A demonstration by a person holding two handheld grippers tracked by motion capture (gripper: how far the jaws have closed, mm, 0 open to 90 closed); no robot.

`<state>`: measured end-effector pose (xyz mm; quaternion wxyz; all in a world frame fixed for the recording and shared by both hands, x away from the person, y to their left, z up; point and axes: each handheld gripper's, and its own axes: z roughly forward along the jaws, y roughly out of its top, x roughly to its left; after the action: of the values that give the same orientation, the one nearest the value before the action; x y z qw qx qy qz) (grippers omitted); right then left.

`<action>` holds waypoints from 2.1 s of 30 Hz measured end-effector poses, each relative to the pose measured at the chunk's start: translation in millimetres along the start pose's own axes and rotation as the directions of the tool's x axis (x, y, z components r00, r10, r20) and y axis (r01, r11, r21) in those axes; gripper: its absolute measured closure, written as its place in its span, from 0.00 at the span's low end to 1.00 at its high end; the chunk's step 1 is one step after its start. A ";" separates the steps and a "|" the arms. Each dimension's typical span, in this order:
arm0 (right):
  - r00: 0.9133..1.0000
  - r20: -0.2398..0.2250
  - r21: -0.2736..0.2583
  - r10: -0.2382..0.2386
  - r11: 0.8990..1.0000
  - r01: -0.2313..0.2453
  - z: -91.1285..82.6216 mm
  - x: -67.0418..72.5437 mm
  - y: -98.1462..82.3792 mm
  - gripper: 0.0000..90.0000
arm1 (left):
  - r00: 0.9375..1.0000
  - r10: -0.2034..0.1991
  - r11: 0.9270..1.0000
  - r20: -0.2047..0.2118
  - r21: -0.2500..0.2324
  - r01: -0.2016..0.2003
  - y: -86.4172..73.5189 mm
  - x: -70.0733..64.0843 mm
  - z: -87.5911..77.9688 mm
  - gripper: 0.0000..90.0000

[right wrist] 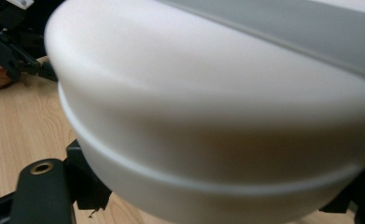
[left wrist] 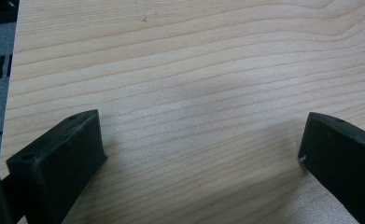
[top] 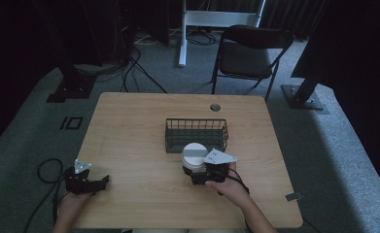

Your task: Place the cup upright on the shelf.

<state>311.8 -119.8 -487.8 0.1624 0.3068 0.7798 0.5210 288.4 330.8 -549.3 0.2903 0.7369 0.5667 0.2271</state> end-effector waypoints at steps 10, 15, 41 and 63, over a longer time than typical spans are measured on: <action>0.999 0.020 -0.030 -0.035 0.999 0.035 -3.7 -3.5 23.1 0.21 | 1.000 0.000 1.000 0.000 0.000 0.000 0.0 0.0 0.0 0.00; 0.999 0.039 -0.060 -0.029 0.998 0.031 -5.8 -8.7 37.6 0.21 | 1.000 -0.001 1.000 0.000 -0.001 0.001 0.0 -0.1 0.1 0.00; 0.960 0.276 -0.131 0.054 0.991 -0.018 -3.3 -73.1 89.8 0.21 | 1.000 -0.001 1.000 0.000 -0.001 0.001 0.0 -0.1 0.1 0.00; 0.915 0.376 0.003 0.148 0.987 -0.161 22.4 -111.6 60.1 0.21 | 1.000 0.000 1.000 0.000 0.000 0.000 0.0 0.0 0.0 0.00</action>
<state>428.0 -159.9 -449.4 0.2613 0.4637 0.7166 0.4508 288.4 330.8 -549.3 0.2904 0.7368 0.5668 0.2270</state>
